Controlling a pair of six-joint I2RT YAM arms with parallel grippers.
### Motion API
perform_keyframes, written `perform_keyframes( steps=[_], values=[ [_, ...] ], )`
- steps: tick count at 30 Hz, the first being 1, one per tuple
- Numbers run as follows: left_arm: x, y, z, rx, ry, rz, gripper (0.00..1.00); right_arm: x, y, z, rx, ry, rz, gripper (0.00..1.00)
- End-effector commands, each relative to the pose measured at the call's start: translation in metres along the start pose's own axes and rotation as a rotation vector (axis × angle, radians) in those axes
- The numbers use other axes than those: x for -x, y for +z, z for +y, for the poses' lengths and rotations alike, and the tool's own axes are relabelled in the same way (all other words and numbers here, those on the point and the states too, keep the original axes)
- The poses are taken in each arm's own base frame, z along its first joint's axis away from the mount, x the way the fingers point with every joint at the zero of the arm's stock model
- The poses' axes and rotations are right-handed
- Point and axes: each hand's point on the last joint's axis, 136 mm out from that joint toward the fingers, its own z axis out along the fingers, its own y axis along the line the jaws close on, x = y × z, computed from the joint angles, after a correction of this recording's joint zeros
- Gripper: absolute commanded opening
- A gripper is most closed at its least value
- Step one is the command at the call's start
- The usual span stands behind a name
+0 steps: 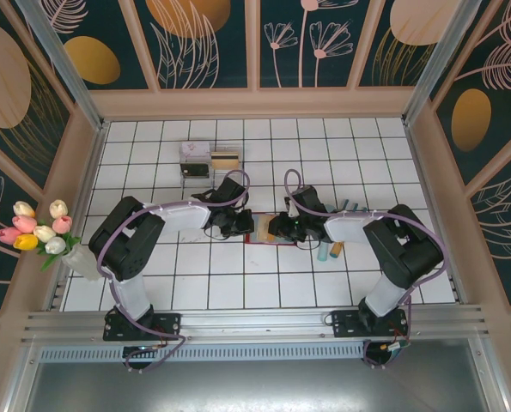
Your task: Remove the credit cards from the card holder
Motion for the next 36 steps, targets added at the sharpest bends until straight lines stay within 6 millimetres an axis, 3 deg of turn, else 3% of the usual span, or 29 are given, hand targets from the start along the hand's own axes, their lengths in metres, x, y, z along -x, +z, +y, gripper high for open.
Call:
perform_keyframes(
  steps=[1,5,10,19,20,24,28,32,36],
  values=[
    [-0.021,0.005,0.033,0.125,-0.021,0.068,0.1,0.005,0.002,-0.002,-0.004,-0.016,-0.009,0.19],
    [-0.019,0.003,0.031,0.126,-0.017,0.06,0.09,0.007,-0.007,-0.015,-0.065,-0.001,-0.036,0.11],
    [-0.015,0.0,0.028,0.124,-0.01,0.047,0.1,0.007,-0.023,-0.025,-0.128,-0.01,-0.059,0.08],
    [0.007,-0.016,0.003,0.091,0.037,0.003,0.12,0.003,-0.046,-0.011,-0.082,-0.072,-0.082,0.06],
    [0.009,-0.019,-0.001,0.087,0.039,-0.002,0.13,0.011,-0.052,-0.014,-0.081,-0.061,-0.103,0.06],
    [0.024,-0.035,-0.025,0.031,0.065,-0.04,0.17,0.021,-0.069,0.008,-0.018,-0.122,-0.151,0.03],
    [0.045,-0.06,-0.053,-0.07,0.117,-0.083,0.31,0.037,-0.09,0.037,0.054,-0.19,-0.233,0.0],
    [0.073,-0.092,-0.055,-0.172,0.083,-0.151,0.44,0.053,-0.11,0.069,0.152,-0.27,-0.31,0.0],
    [0.098,-0.127,-0.051,-0.273,0.057,-0.236,0.67,0.067,-0.124,0.108,0.276,-0.355,-0.346,0.0]
  ],
)
